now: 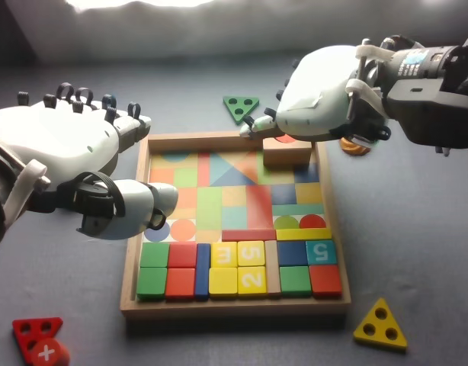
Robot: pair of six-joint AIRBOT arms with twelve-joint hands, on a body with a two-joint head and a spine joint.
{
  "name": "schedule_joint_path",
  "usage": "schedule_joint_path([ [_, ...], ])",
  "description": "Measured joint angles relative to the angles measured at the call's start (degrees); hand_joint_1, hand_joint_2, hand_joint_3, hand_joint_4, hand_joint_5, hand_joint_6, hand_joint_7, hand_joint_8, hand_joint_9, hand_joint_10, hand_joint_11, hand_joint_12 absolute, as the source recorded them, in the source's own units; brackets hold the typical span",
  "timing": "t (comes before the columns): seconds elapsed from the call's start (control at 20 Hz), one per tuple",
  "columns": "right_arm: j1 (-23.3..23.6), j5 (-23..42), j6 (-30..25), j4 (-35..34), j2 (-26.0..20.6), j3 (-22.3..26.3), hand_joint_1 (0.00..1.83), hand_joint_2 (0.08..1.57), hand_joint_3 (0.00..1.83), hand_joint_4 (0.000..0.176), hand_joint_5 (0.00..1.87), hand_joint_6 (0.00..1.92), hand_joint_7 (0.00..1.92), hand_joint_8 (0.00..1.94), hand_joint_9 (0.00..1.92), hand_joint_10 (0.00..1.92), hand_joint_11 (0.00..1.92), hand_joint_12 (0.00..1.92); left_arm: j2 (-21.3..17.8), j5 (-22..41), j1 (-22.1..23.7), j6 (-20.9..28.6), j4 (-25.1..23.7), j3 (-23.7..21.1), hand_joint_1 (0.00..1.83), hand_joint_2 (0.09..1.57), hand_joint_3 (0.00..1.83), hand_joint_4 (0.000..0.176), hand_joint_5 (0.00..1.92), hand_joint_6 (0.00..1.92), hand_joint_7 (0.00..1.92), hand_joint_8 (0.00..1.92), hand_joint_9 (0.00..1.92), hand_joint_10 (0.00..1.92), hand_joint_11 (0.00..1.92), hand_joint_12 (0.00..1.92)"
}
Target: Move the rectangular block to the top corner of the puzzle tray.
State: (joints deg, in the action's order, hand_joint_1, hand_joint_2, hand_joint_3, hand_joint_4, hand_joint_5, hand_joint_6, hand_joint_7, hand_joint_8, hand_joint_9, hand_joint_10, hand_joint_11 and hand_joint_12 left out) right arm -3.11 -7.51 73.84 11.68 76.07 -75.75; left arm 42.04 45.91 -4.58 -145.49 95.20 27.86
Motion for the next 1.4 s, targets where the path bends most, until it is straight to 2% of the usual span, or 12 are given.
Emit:
schedule_joint_path([
  [0.1, 0.00, -0.07, 0.00, 0.04, 0.00, 0.00, 1.83, 0.85, 0.56, 0.000, 0.17, 0.00, 1.35, 1.94, 1.36, 1.92, 1.24, 1.92, 0.02, -0.11, 0.00, 0.00, 0.00, 0.00, 0.00, 1.38, 0.00, 0.000, 0.08, 0.00, 0.07, 0.00, 0.00, 0.00, 0.00, 0.00],
  [0.2, -0.07, -0.13, 0.00, 0.09, 0.00, 0.00, 1.83, 0.86, 0.57, 0.000, 0.15, 0.00, 1.38, 1.94, 1.39, 1.92, 1.34, 1.92, 0.02, -0.09, 0.00, 0.00, 0.02, 0.00, 0.00, 1.37, 0.00, 0.000, 0.08, 0.00, 0.07, 0.00, 0.01, 0.00, 0.00, 0.00],
  [0.3, -0.28, -0.31, 0.00, 0.09, 0.00, 0.02, 1.83, 0.84, 0.56, 0.000, 0.18, 0.01, 1.36, 1.94, 1.37, 1.92, 1.27, 1.92, 0.02, -0.04, 0.00, 0.00, 0.02, 0.00, 0.00, 1.37, 0.00, 0.000, 0.09, 0.01, 0.08, 0.00, 0.01, 0.00, 0.00, 0.00],
  [0.45, -0.42, -1.03, 0.02, 0.07, -0.33, 0.00, 1.83, 0.83, 0.58, 0.000, 0.17, 0.01, 1.39, 1.94, 1.40, 1.92, 1.33, 1.92, 0.02, -0.09, 0.00, 0.00, 0.00, 0.00, 0.00, 1.38, 0.00, 0.000, 0.09, 0.01, 0.10, 0.01, 0.02, 0.01, 0.00, 0.00],
  [0.5, -0.42, -1.11, 0.02, 0.09, -0.50, 0.00, 1.83, 0.84, 0.58, 0.000, 0.15, 0.01, 1.38, 1.94, 1.39, 1.92, 1.29, 1.92, 0.02, -0.07, 0.00, 0.00, 0.00, 0.00, 0.00, 1.38, 0.00, 0.000, 0.09, 0.00, 0.09, 0.01, 0.01, 0.00, 0.00, 0.00],
  [0.55, -0.42, -1.18, 0.02, 0.09, -0.61, 0.02, 1.83, 0.78, 0.58, 0.000, 0.20, 0.01, 1.33, 1.94, 1.33, 1.92, 0.89, 1.66, 0.02, -0.07, 0.00, 0.00, 0.00, 0.00, 0.00, 1.38, 0.00, 0.000, 0.10, 0.01, 0.09, 0.00, 0.01, 0.00, 0.00, 0.00],
  [0.6, -0.42, -1.38, 0.15, 0.09, -0.61, 0.00, 1.82, 0.81, 0.59, 0.000, 0.21, 0.01, 1.35, 1.94, 1.33, 1.92, 1.14, 1.87, 0.02, -0.04, 0.00, 0.00, 0.00, 0.00, 0.00, 1.37, 0.00, 0.000, 0.09, 0.00, 0.09, 0.00, 0.01, 0.00, 0.00, 0.00],
  [0.75, -0.42, -1.36, 0.24, 0.04, -0.61, 0.02, 1.83, 0.86, 0.53, 0.000, 0.19, 0.01, 1.35, 1.94, 1.35, 1.92, 1.27, 1.92, 0.02, -0.07, 0.00, 0.00, 0.00, 0.00, 0.00, 1.37, 0.00, 0.000, 0.09, 0.00, 0.09, 0.00, 0.00, 0.00, 0.00, 0.00],
  [0.85, -0.42, -1.40, 0.35, 0.02, -0.79, 0.02, 1.83, 0.86, 0.54, 0.000, 0.18, 0.00, 1.36, 1.94, 1.37, 1.92, 1.31, 1.92, 0.02, -0.04, 0.00, 0.00, 0.00, 0.00, 0.00, 1.37, 0.00, 0.000, 0.09, 0.00, 0.09, 0.00, 0.01, 0.00, 0.00, 0.00],
  [0.95, -0.42, -1.55, 0.85, 0.02, -0.98, 0.07, 1.83, 0.84, 0.61, 0.000, 0.18, 0.00, 1.40, 1.94, 1.39, 1.92, 1.27, 1.92, 0.02, -0.07, 0.00, 0.00, 0.02, 0.00, 0.00, 1.37, 0.00, 0.000, 0.09, 0.00, 0.09, 0.00, 0.01, 0.00, 0.00, 0.00],
  [1.1, -0.42, -1.70, 1.07, 0.00, -1.01, 0.07, 1.83, 0.82, 0.60, 0.000, 0.19, 0.01, 1.41, 1.94, 1.41, 1.92, 1.33, 1.92, 0.02, -0.07, 0.00, 0.00, 0.00, 0.00, 0.00, 1.38, 0.00, 0.000, 0.11, 0.02, 0.10, 0.02, 0.03, 0.01, 0.00, 0.00],
  [1.4, 1.05, -2.01, 1.18, -0.04, -0.94, 0.72, 1.83, 0.82, 0.62, 0.000, 0.19, 0.01, 1.40, 1.94, 1.39, 1.92, 1.32, 1.92, 0.02, -0.07, 0.00, 0.00, 0.00, -0.02, 0.00, 1.38, 0.00, 0.000, 0.09, 0.01, 0.10, 0.01, 0.02, 0.01, 0.00, 0.00],
])
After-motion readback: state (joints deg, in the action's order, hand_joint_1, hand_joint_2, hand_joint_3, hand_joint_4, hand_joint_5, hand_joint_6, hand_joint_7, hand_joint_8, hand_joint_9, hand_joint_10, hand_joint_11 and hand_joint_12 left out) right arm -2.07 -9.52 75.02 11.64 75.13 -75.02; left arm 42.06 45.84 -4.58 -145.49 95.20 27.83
